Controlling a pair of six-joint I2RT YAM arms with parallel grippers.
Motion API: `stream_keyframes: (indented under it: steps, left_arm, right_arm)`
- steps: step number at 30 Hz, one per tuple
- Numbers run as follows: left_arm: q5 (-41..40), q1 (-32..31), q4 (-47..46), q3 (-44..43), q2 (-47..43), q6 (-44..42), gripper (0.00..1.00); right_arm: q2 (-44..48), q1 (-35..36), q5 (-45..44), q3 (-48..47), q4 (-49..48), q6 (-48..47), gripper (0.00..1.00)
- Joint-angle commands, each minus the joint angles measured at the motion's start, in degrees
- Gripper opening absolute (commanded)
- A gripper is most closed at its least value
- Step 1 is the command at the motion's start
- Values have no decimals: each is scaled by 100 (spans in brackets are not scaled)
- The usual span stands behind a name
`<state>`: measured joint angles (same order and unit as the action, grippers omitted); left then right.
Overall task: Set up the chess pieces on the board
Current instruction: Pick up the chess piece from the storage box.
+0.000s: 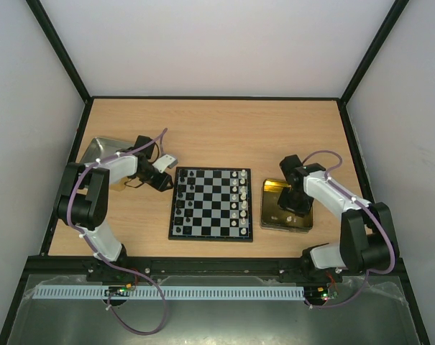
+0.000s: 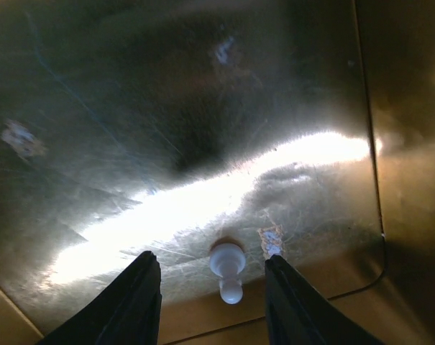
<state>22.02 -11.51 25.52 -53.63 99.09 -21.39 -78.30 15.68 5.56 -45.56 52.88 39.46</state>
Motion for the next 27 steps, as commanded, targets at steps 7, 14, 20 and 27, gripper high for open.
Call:
stream_keyframes:
  steps: [7,14,20,27]
  left_arm:
    - [-268,-21,287,335,377,-15,38]
    - [-277,8,278,362,343,-15,38]
    - [-252,42,262,383,305,-25,38]
    - [-251,61,261,395,317,-34,38]
  right_arm:
    - [-31,-32,146,330,-117,44,37]
    - [-79,-33,98,345,-191,35,11]
    - [-109,-31,70,341,-235,35,5]
    - [-156,-44,-69,222,-247,6,3]
